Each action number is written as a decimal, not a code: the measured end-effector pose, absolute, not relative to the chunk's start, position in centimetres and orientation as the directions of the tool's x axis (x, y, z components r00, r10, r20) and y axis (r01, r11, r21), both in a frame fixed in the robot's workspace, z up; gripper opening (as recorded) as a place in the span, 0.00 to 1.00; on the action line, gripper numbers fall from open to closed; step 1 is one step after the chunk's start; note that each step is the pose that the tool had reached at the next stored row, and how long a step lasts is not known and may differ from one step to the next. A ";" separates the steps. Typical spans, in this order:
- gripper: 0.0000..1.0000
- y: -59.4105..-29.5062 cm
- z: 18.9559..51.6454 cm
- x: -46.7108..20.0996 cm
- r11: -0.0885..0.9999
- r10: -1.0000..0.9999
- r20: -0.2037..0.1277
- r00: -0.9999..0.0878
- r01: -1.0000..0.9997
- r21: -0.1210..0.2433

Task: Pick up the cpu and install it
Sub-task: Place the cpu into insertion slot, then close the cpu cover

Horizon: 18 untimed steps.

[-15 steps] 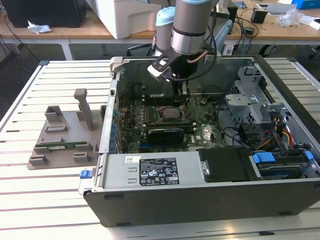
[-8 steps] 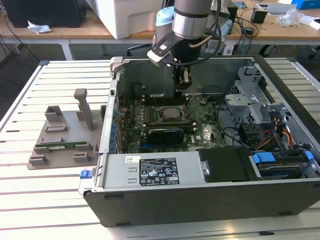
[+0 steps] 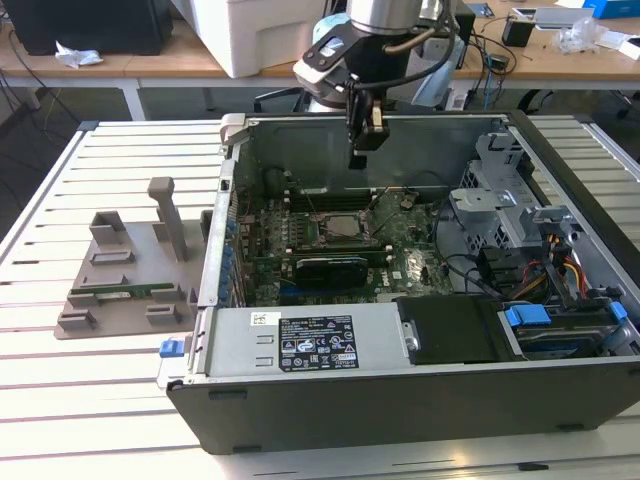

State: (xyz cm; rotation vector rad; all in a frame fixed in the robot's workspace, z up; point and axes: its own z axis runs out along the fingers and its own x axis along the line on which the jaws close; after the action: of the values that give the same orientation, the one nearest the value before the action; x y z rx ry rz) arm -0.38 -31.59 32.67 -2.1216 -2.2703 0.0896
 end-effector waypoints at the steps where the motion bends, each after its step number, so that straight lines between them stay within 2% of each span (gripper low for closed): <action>1: 0.11 -31.6 32.7 -0.4 0.067 0.998 -0.015 -0.068 0.996 -0.065; 18: 0.11 -31.6 32.9 -0.1 0.067 0.998 -0.015 -0.068 0.996 -0.065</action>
State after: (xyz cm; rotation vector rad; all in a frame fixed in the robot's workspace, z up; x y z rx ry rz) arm -0.08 -31.59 32.85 -2.1215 -2.2704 0.0896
